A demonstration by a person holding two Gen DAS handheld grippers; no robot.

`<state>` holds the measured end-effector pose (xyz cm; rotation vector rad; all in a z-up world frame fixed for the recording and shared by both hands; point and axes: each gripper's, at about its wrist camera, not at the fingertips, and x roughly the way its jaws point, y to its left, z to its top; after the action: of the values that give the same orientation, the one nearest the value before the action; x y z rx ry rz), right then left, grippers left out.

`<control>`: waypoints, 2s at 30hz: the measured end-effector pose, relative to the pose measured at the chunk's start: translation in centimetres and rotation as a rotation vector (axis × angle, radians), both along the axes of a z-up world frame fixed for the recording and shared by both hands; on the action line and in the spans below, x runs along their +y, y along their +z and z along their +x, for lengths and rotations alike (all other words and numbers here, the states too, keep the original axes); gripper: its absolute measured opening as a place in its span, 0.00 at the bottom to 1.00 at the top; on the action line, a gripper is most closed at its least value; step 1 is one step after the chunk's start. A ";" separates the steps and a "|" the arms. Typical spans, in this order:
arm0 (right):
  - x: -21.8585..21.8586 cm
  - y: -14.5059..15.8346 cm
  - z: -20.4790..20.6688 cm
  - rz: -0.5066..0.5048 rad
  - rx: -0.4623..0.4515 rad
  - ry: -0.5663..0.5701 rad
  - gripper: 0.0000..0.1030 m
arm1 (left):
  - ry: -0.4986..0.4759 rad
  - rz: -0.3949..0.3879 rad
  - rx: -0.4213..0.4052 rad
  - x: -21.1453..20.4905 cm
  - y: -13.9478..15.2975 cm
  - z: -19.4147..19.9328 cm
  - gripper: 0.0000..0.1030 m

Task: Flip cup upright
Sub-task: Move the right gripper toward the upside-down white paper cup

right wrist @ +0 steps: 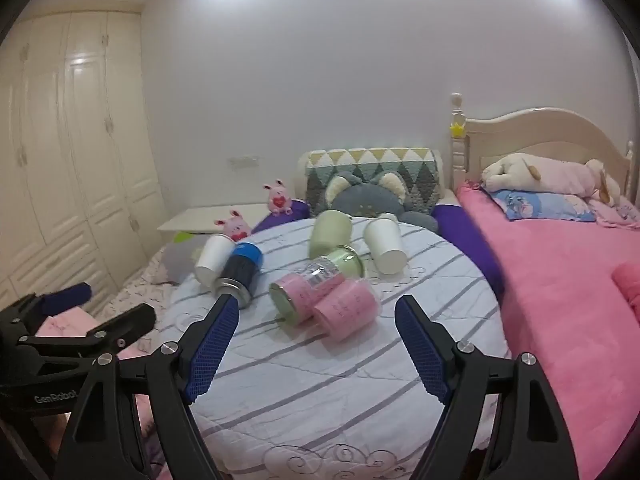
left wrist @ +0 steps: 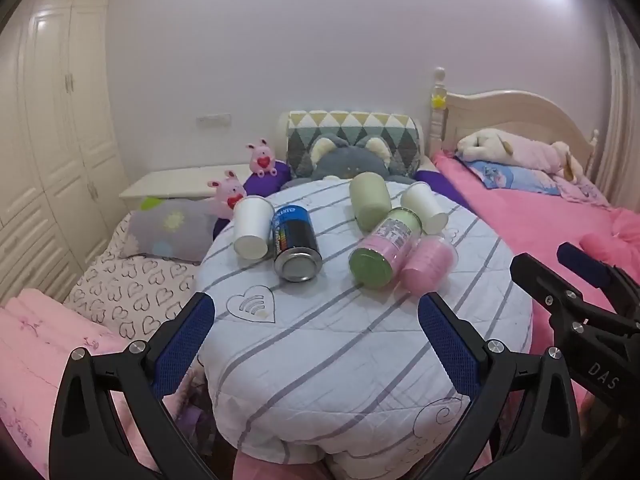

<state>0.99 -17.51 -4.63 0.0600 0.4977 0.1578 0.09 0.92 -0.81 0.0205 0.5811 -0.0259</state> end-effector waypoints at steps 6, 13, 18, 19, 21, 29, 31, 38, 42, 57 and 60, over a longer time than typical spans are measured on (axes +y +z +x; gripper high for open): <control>-0.3 0.3 0.7 -0.017 0.011 0.003 0.79 | 0.001 0.016 0.008 -0.2 0.0 1.3 1.00; -1.0 0.1 2.1 -0.024 0.032 -0.023 0.79 | 0.015 0.036 0.004 -0.4 -0.1 2.6 1.00; -1.3 0.0 2.8 -0.039 0.032 -0.036 0.79 | 0.015 0.036 0.006 -0.3 0.0 3.1 1.00; -1.3 0.0 3.0 -0.039 0.033 -0.036 0.79 | 0.016 0.036 0.007 -0.4 0.1 3.4 1.00; -1.4 0.0 3.4 -0.038 0.042 -0.034 0.80 | 0.015 0.038 0.010 -0.4 0.0 3.4 1.00; -0.9 -0.2 4.2 -0.053 0.053 -0.025 0.79 | 0.022 0.040 0.018 -0.2 0.2 5.1 1.00; -0.8 -0.2 4.4 -0.055 0.055 -0.025 0.80 | 0.022 0.040 0.023 -0.2 0.0 5.6 1.00; -0.6 -0.6 5.2 -0.071 0.080 -0.027 0.79 | 0.016 0.040 0.029 -0.4 -0.8 5.9 1.00; -0.5 -0.8 5.5 -0.080 0.090 -0.031 0.80 | 0.012 0.042 0.031 -0.7 -1.0 6.1 1.00; -0.8 -1.1 6.4 -0.085 0.111 -0.037 0.80 | 0.012 0.045 0.055 -0.9 -1.6 7.3 1.00; -0.9 -1.3 6.8 -0.085 0.118 -0.041 0.79 | 0.019 0.046 0.061 -0.6 -1.7 7.7 1.00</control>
<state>7.74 -18.39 -5.89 -0.0036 0.6199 0.0932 7.79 0.28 -2.47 0.0593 0.6427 0.0049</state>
